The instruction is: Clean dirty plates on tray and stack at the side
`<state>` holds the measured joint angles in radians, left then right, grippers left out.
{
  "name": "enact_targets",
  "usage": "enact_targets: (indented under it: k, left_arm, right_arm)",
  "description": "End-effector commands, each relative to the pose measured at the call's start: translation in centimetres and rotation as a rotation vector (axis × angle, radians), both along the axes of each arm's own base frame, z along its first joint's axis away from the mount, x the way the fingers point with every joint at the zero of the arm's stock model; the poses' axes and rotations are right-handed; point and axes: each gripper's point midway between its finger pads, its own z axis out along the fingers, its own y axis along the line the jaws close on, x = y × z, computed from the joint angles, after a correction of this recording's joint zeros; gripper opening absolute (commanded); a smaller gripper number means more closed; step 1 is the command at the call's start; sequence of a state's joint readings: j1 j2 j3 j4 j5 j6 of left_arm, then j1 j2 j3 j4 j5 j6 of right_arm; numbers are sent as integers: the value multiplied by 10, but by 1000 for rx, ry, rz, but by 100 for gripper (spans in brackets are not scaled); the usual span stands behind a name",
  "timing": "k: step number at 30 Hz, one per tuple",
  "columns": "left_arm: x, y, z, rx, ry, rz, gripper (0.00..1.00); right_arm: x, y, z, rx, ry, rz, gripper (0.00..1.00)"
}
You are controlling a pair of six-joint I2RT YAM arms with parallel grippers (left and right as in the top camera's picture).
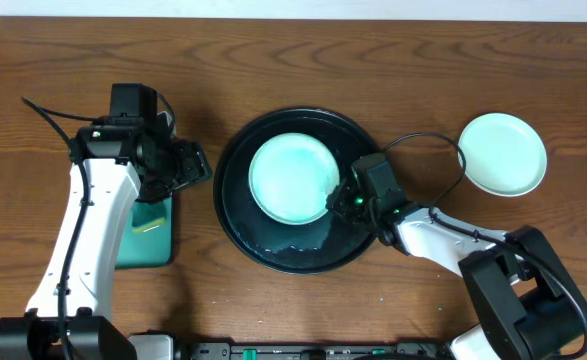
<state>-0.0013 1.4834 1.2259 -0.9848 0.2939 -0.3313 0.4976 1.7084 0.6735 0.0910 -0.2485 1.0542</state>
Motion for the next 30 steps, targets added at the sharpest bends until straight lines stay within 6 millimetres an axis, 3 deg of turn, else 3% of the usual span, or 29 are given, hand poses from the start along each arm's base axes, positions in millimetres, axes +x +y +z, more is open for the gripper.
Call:
enact_targets:
  k: [1, 5, 12, 18, 25, 30]
  left_arm:
    - [4, -2, 8, -2, -28, -26, 74]
    - [4, -2, 8, -2, -27, -26, 74]
    - [4, -2, 8, -2, -27, -26, 74]
    - [4, -2, 8, -2, -27, -26, 74]
    - [4, -2, 8, -2, -28, -26, 74]
    - [4, -2, 8, -2, -28, -26, 75]
  right_arm:
    - [-22, 3, -19, -3, 79, 53, 2]
    - [-25, 21, -5, 127, 91, 121, 2]
    - [-22, 17, 0, 126, 43, 193, 2]
    - [-16, 10, 22, 76, -92, 304, 2]
    - [-20, -20, 47, -119, -191, 405, 2]
    - [-34, -48, 55, -278, -117, 428, 1]
